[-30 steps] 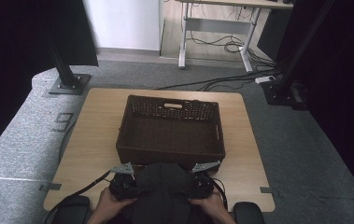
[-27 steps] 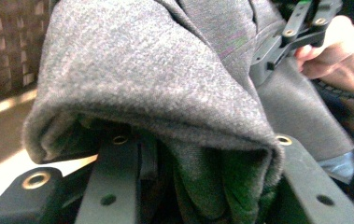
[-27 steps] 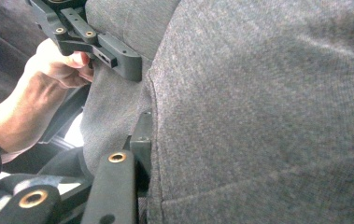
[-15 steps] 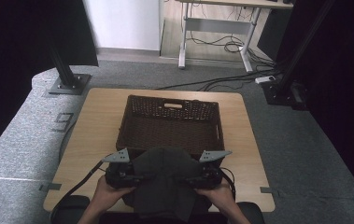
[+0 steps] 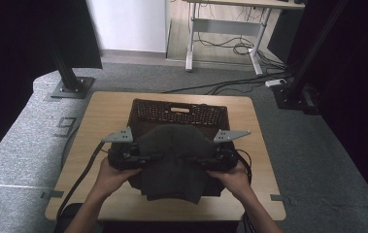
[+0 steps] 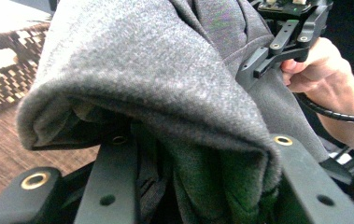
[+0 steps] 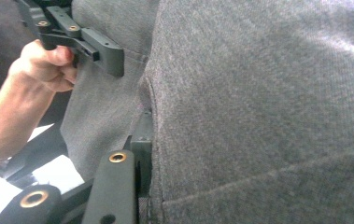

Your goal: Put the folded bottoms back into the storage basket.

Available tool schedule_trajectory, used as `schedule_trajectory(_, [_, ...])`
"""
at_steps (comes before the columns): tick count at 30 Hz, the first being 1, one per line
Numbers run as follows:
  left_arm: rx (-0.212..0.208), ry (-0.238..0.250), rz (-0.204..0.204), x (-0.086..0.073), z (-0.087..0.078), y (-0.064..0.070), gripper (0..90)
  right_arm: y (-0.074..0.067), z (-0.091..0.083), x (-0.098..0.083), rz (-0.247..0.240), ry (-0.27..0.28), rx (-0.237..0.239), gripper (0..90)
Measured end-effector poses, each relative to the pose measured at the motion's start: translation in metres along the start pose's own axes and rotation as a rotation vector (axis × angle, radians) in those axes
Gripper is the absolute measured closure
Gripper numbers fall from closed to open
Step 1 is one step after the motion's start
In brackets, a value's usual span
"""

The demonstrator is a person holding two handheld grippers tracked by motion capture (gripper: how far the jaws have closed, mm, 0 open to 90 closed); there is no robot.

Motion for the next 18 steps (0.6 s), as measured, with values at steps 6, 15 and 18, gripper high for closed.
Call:
schedule_trajectory(6, [0.042,0.002,0.016,0.027,-0.006,-0.016,61.6,0.016,-0.008,0.026,-0.004,0.014,-0.045,56.9])
schedule_trajectory(15, [0.077,0.008,0.016,0.057,-0.006,-0.047,61.6,0.043,-0.011,0.059,-0.001,0.026,-0.102,57.0])
schedule_trajectory(18, [0.087,0.003,0.022,0.065,-0.004,-0.058,61.6,0.053,-0.01,0.066,0.005,0.031,-0.117,56.9])
Point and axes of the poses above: each handheld gripper's, and its own axes: z roughly forward along the jaws, x roughly out of its top, y roughly to its right, the point moved 2 cm from there along z, roughly forward along the jaws, and after that the axes turned 15 degrees about -y, right-handed, at the moved point
